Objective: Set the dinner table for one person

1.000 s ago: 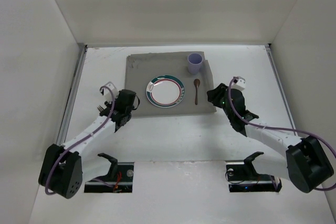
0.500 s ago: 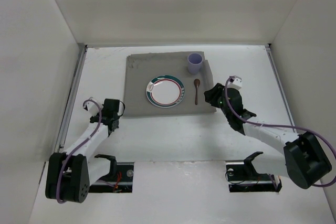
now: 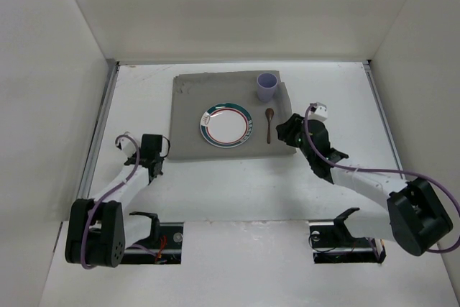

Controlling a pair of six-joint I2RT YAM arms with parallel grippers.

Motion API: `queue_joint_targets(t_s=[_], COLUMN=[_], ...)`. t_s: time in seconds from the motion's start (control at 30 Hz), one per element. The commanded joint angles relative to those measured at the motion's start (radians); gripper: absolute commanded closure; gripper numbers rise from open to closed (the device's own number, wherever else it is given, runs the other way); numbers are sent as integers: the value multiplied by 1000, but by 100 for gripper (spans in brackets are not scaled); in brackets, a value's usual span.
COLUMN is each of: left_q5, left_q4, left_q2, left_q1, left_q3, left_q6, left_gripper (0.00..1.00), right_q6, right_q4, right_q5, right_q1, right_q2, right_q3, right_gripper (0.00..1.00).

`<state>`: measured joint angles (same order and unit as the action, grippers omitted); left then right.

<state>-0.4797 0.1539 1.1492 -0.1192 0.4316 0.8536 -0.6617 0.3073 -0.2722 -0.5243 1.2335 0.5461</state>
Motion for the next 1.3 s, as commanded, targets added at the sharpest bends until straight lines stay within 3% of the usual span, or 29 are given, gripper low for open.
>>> queue_joint_targets(t_s=[0.0,0.1,0.2,0.47,0.73,1.27], left_q5=[6,4,3,-8,-33,-62], left_q4=[44,94,114,36,24,32], left_q2=[-72,-146,-174,173,426,552], left_q1=[11,-6,-97,-386,-385,-388], left_q3=[-14,33,135,447,591,575], left_q6=[-30,-66,-140,-471,-588,-627], left_gripper=[91,93,93,91,91,89], right_q6=[1,-1,4,-4,-9,-4], right_q4=[62,69,58,75,76,76], right_q5=[-9,-21,-21,-33,-36,-33], right_q1=[8,10,4,7,11,10], right_q2=[-60,-60,-46,-88,-81,-75], right_q3=[5,-2,11,-14,-15,-12], right_gripper=[47,46,46,46,46,46])
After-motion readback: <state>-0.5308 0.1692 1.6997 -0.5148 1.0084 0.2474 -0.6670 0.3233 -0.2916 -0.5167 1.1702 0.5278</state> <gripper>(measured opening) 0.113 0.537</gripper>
